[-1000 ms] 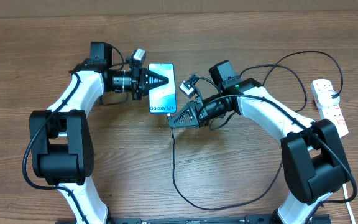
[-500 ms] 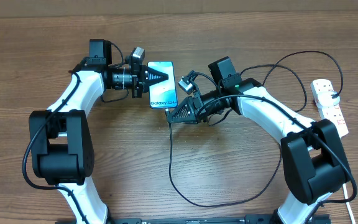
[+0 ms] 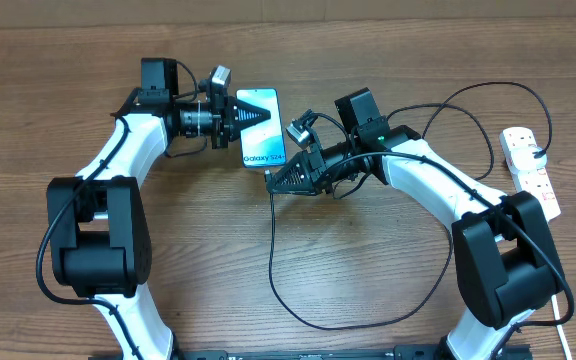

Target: Plug charger to phone and switch on socket

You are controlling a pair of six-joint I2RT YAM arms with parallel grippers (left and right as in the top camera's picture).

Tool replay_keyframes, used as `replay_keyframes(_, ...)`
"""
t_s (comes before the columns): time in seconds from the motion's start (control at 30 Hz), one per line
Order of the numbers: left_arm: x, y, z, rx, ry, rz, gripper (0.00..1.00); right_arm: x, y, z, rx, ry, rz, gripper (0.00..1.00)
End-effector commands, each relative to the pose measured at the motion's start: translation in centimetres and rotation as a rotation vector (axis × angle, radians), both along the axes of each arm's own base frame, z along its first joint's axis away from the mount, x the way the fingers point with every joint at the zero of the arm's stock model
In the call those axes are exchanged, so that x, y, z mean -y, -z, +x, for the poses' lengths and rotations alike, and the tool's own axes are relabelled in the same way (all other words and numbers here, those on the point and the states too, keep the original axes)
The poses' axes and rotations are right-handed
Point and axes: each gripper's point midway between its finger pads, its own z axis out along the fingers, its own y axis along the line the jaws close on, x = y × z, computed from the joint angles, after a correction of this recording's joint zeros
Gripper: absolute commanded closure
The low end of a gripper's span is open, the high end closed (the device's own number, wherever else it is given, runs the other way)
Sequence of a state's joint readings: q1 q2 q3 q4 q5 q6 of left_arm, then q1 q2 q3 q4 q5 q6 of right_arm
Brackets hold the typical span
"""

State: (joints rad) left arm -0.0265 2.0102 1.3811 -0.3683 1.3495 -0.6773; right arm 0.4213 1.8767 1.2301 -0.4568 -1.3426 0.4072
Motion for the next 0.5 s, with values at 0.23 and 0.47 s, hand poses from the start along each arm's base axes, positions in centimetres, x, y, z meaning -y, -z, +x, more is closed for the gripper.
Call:
replay_keyframes(0.23, 0.4, -4.8, -2.0, 0.085, 0.038, -0.020, 0.96, 1.0, -3.8, -0.7, 0.148, 0.069, -0.065, 0.96)
replay_keyframes(0.47, -0.1, -8.7, -3.0, 0.221, -0.013, 0.067, 0.96, 1.8, -6.8, -3.0, 0.199, 0.063, -0.063, 0.96)
